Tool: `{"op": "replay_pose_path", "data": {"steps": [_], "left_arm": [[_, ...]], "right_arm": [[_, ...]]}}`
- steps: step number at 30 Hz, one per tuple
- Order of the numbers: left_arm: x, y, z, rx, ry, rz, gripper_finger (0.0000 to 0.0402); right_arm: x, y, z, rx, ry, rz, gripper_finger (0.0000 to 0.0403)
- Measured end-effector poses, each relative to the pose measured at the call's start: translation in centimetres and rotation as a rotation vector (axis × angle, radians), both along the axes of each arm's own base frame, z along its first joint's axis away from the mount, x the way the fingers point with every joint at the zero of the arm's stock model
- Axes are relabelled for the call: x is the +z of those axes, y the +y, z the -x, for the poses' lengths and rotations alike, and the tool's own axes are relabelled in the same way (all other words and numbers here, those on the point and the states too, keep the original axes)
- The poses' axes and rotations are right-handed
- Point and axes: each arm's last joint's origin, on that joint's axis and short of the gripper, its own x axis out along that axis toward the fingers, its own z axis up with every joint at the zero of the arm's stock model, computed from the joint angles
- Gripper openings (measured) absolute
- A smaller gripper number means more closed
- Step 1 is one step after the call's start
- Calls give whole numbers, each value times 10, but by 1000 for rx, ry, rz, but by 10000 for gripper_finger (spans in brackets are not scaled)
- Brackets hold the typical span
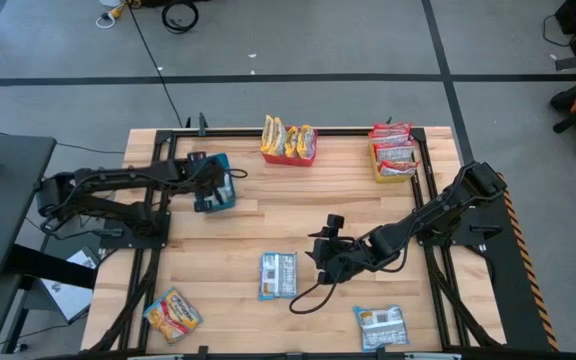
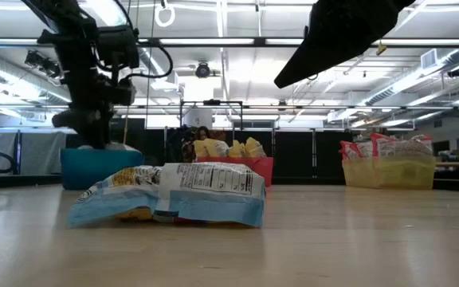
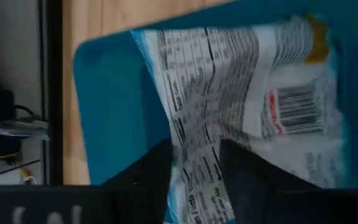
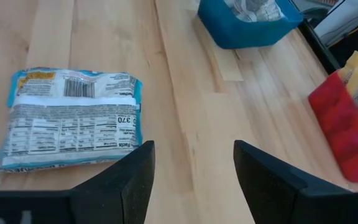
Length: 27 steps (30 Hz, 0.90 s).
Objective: Sort Maruchan noodles
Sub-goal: Put the blue noodle pack into the blue bin
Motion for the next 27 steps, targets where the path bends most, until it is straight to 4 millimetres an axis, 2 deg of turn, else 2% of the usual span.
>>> {"op": "replay_pose_path", "data": {"steps": [4, 9, 12, 15, 18, 21, 27], "left_arm": [[13, 0, -4, 19, -31, 43, 180], [26, 4, -8, 30, -86, 59, 203], [31, 16, -5, 86, -119, 98, 212], [31, 32, 3, 153, -184, 237, 225], [26, 49, 11, 212, -209, 335, 234], [15, 61, 14, 243, -169, 363, 235], [-2, 63, 3, 169, -135, 470, 232]], "right_arm": [[0, -1, 0, 6, 4, 45, 231], [0, -1, 0, 1, 2, 33, 232], [0, -1, 0, 1, 1, 12, 232], [0, 0, 0, 9, 6, 0, 232], [0, 0, 0, 8, 5, 0, 231], [0, 0, 0, 6, 4, -2, 231], [0, 1, 0, 21, 12, -23, 231]]}}
